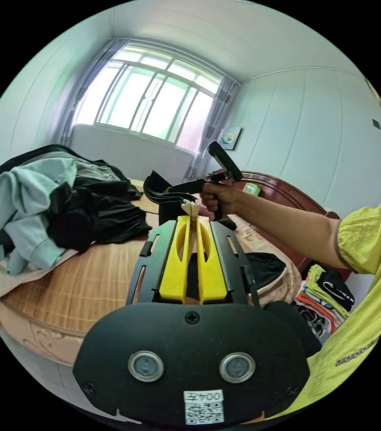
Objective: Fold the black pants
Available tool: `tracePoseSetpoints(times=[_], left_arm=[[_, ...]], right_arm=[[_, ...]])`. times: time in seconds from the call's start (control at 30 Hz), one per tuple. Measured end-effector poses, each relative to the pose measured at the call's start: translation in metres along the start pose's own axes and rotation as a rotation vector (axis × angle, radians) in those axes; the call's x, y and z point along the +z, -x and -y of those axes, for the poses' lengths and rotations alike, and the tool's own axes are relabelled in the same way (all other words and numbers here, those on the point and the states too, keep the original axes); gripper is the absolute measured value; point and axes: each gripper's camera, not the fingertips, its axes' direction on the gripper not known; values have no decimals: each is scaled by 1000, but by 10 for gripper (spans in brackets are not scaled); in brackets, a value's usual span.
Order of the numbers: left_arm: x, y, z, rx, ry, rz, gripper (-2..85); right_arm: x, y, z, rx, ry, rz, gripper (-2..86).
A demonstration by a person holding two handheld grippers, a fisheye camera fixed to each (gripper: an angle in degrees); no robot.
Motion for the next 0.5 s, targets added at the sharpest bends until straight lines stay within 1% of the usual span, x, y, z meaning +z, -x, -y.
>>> tracePoseSetpoints(times=[0.07,0.27,0.37,0.5], left_arm=[[27,-37,0,21,5,-55,21],[133,-172,-23,109,68,-199,22],[195,-235,-50,140,128,-253,23],[286,-308,-101,177,201,-297,24]], right_arm=[[-59,-20,-34,55,-62,-33,-2],[-187,-78,-139,222,-232,-46,-1],[-234,-108,-196,307,-308,-21,-1],[-271,-145,-261,411,-364,7,1]])
